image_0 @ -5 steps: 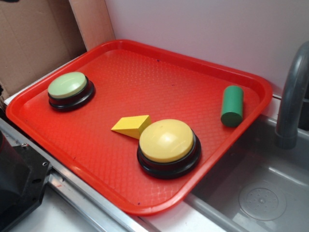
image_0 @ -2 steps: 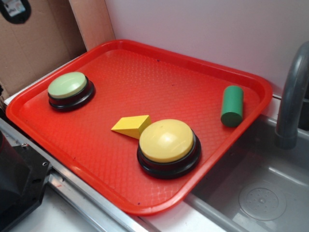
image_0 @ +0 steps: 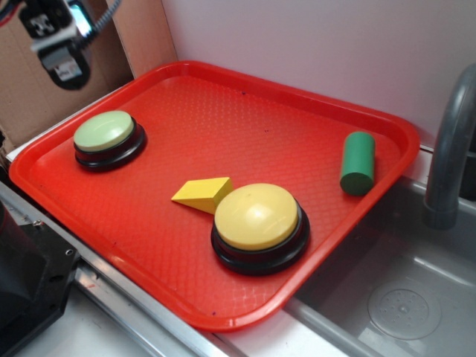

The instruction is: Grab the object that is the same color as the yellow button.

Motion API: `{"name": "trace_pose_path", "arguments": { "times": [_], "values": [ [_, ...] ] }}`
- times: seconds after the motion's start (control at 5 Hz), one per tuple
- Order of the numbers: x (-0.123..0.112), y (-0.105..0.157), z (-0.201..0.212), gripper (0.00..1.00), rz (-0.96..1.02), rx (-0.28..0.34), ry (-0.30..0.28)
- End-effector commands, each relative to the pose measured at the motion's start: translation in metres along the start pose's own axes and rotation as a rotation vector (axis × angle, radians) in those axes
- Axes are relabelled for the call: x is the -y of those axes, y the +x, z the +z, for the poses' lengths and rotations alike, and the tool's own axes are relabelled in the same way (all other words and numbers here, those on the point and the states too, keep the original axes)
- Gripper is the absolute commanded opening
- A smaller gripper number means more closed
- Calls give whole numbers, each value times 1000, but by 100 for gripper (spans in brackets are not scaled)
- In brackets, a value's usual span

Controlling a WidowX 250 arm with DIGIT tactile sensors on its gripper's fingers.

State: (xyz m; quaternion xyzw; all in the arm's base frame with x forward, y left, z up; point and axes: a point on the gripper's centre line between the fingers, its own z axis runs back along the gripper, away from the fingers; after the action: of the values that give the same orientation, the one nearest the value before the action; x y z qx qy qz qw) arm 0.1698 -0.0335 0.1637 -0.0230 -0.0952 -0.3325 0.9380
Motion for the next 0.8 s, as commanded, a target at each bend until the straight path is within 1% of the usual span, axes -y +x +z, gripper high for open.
{"name": "trace_pose_path", "arguments": {
  "times": [0.0,0.2,0.4,0.6],
  "values": [
    [-1,33,-56,100,-416,58,-25],
    [3,42,-82,100,-571,49,-13],
    [3,41,-100,100,-645,54,-66],
    [12,40,-118,100,-737,40,-102]
  ]
}}
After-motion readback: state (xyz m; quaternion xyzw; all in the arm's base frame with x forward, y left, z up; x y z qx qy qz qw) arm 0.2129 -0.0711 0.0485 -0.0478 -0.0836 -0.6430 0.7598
